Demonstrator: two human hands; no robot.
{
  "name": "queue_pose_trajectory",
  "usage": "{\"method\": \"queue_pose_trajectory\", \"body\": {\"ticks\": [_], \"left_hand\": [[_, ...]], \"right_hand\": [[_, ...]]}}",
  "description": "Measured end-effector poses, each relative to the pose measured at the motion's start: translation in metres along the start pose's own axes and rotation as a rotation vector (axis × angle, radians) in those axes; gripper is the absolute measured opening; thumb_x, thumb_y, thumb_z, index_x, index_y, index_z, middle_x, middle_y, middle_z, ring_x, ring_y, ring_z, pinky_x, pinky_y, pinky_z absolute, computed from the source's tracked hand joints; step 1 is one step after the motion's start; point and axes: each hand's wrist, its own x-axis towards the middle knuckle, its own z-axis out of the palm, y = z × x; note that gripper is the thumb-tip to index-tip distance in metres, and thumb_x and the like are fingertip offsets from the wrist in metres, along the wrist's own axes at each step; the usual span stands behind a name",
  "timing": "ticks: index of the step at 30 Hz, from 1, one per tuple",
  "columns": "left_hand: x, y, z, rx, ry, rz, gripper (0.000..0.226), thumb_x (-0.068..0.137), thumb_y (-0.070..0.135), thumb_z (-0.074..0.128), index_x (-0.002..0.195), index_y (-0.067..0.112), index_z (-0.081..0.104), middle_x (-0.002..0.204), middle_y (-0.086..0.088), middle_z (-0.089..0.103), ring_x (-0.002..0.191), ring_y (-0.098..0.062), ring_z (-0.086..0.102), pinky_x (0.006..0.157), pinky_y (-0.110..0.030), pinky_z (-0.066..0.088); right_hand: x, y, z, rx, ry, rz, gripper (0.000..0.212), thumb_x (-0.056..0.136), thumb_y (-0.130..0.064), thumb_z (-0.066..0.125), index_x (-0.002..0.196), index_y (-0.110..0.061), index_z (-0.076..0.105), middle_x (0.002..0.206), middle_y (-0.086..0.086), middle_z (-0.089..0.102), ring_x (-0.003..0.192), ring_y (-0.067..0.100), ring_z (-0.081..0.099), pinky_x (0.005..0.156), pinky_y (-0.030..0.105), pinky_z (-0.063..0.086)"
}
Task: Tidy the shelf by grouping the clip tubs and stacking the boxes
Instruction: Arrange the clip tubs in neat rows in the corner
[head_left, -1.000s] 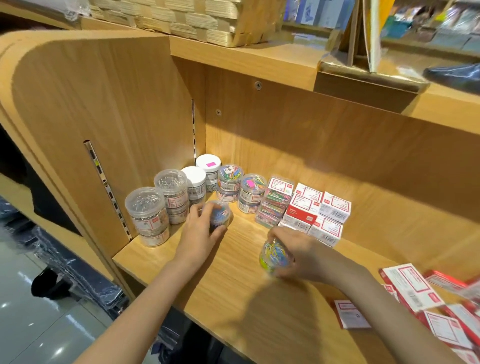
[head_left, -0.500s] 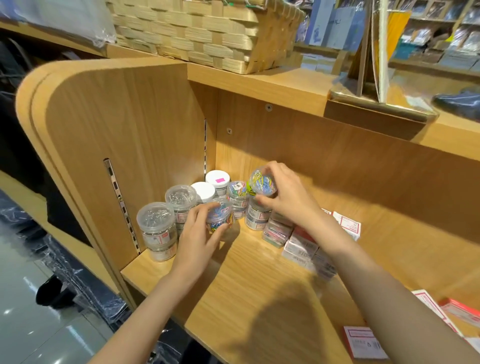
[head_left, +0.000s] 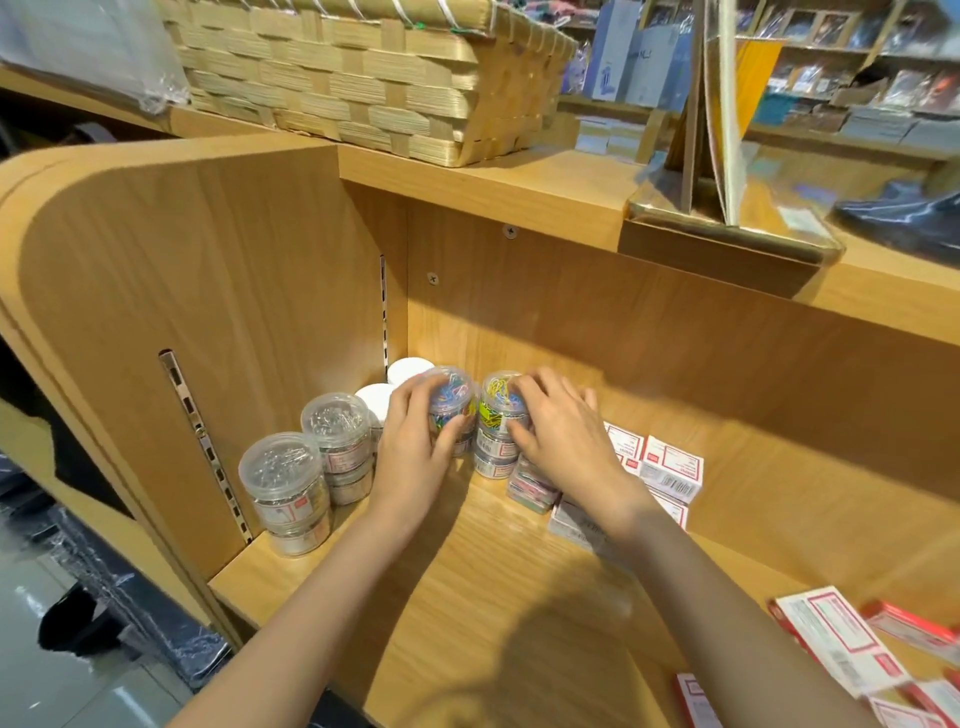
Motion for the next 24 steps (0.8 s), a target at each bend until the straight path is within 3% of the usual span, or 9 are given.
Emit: {"method": "queue_pose_trajectory", "body": {"ticks": [2,5,9,14,17,20,22,24], "left_hand": [[0.007,-0.001,0.007,-0.01,-0.005,-0.017,0.04,0.087,0.011,0.06,0.125,0.008,0.048,0.126,-0.009,0.046,0.115,-0.01,0.04,0.099,-0.013,0.027],[0.016,-0.006,0.016,0.026,-0.04,-0.065,0.041,0.089,0.013,0.057,0.128,0.01,0.046,0.133,-0.01,0.043,0.125,-0.019,0.039,0.105,-0.03,0.031],[0.03,-0.003,0.021,0.07,-0.143,-0.128,0.046,0.092,0.016,0.054,0.136,0.016,0.041,0.15,-0.01,0.024,0.137,-0.021,0.026,0.105,-0.028,0.026],[0.014,-0.005,0.01,0.104,-0.165,-0.045,0.064,0.089,0.008,0.055,0.144,0.027,0.026,0.154,-0.009,0.011,0.119,-0.04,0.045,0.1,-0.046,0.04],[-0.009,-0.002,-0.006,0.131,-0.08,0.074,0.061,0.086,0.0,0.054,0.14,0.019,0.034,0.149,-0.008,0.025,0.13,-0.026,0.036,0.102,-0.039,0.039],[-0.032,-0.002,-0.026,0.159,-0.037,0.114,0.05,0.085,0.006,0.049,0.133,0.016,0.04,0.138,-0.003,0.037,0.128,-0.016,0.036,0.105,-0.027,0.03],[-0.05,-0.005,-0.04,0.195,-0.04,0.125,0.045,0.085,0.013,0.046,0.129,0.016,0.04,0.131,0.001,0.039,0.123,-0.011,0.037,0.104,-0.022,0.028],[-0.067,-0.01,-0.052,0.236,-0.037,0.118,0.045,0.083,0.008,0.051,0.127,0.017,0.041,0.127,0.003,0.039,0.119,-0.011,0.039,0.102,-0.025,0.033]], "right_hand": [[0.001,0.001,0.0,0.016,0.006,0.004,0.037,0.09,-0.03,0.052,0.124,-0.018,0.045,0.123,0.001,0.045,0.111,0.022,0.046,0.09,0.036,0.028],[0.002,0.001,0.0,0.016,0.008,0.008,0.036,0.089,-0.03,0.053,0.123,-0.019,0.045,0.123,0.001,0.046,0.109,0.023,0.046,0.091,0.037,0.028],[0.001,0.003,0.003,0.048,0.011,0.015,0.034,0.089,-0.03,0.052,0.122,-0.02,0.046,0.121,-0.001,0.046,0.107,0.023,0.045,0.088,0.036,0.028],[0.005,0.004,-0.003,0.15,0.013,0.038,0.028,0.093,-0.029,0.047,0.119,-0.018,0.05,0.114,-0.001,0.048,0.106,0.02,0.042,0.085,0.033,0.028],[0.003,-0.004,-0.009,0.259,0.147,-0.004,0.022,0.091,-0.019,0.05,0.112,-0.015,0.056,0.108,0.002,0.053,0.102,0.02,0.044,0.086,0.034,0.034],[0.0,-0.021,-0.011,0.387,0.288,-0.1,0.021,0.087,-0.011,0.051,0.106,-0.01,0.058,0.103,0.004,0.057,0.098,0.018,0.047,0.085,0.03,0.038],[-0.001,-0.037,-0.005,0.475,0.241,-0.158,0.026,0.085,-0.008,0.051,0.111,-0.009,0.057,0.107,0.006,0.057,0.1,0.022,0.051,0.085,0.029,0.039],[0.0,-0.052,0.009,0.563,0.072,-0.196,0.038,0.085,-0.005,0.054,0.122,-0.01,0.052,0.119,0.007,0.053,0.11,0.024,0.049,0.092,0.03,0.038]]}}
